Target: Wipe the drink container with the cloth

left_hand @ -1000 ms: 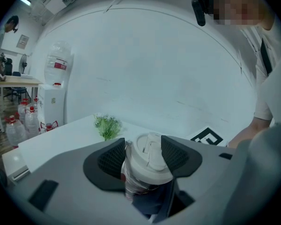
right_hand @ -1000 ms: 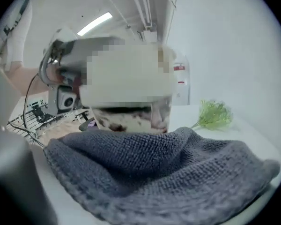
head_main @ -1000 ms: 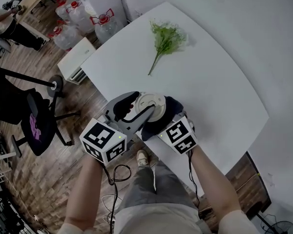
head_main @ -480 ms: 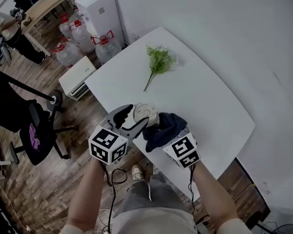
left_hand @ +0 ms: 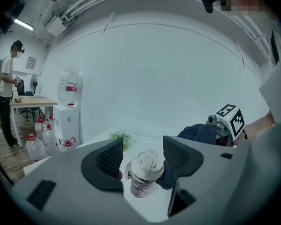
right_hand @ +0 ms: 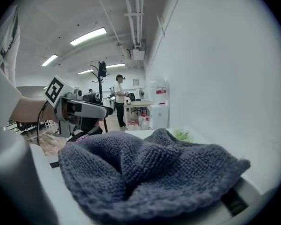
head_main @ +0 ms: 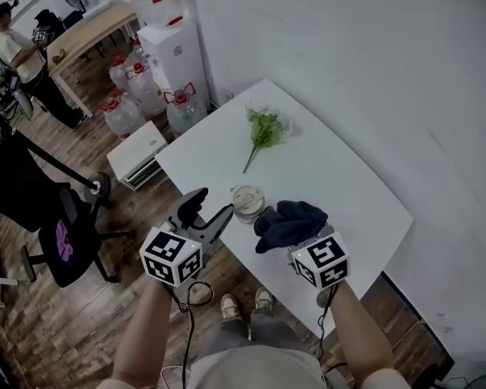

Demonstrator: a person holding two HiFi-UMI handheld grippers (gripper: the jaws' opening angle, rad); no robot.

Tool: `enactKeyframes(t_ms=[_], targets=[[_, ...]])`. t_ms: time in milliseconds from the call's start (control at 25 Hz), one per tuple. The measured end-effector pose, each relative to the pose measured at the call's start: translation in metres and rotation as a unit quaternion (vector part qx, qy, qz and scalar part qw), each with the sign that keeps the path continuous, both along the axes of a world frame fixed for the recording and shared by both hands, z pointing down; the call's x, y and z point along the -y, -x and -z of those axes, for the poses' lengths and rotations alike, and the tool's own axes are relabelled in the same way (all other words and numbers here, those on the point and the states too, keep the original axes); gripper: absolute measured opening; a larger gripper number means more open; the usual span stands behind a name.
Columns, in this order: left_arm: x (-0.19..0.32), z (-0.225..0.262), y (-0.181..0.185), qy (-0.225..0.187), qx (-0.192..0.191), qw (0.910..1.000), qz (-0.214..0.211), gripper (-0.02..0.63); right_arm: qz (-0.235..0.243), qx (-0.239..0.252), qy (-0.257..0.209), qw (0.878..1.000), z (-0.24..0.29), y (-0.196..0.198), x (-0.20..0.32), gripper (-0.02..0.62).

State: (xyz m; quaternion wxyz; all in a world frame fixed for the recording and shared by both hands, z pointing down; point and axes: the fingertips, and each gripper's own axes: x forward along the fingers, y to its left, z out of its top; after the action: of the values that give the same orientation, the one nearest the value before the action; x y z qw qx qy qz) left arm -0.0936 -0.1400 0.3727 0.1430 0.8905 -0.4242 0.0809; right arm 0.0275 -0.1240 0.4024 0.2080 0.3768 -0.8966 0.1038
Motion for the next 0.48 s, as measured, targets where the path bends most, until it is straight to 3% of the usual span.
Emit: enactKeyframes(t_ms=[120, 480], targets=[[-0.009, 0.017, 0.008, -0.018, 0.014, 0.9997, 0.002, 0.261, -0.008, 0.004, -0.030, 1.000, 0.034, -0.001, -0.001, 0.087], [-0.029, 0.084, 0.029, -0.075, 0.023, 0.9969, 0.011, 0.224, -0.008, 0.048, -0.122, 0.991, 0.153, 0.010, -0.015, 0.066]])
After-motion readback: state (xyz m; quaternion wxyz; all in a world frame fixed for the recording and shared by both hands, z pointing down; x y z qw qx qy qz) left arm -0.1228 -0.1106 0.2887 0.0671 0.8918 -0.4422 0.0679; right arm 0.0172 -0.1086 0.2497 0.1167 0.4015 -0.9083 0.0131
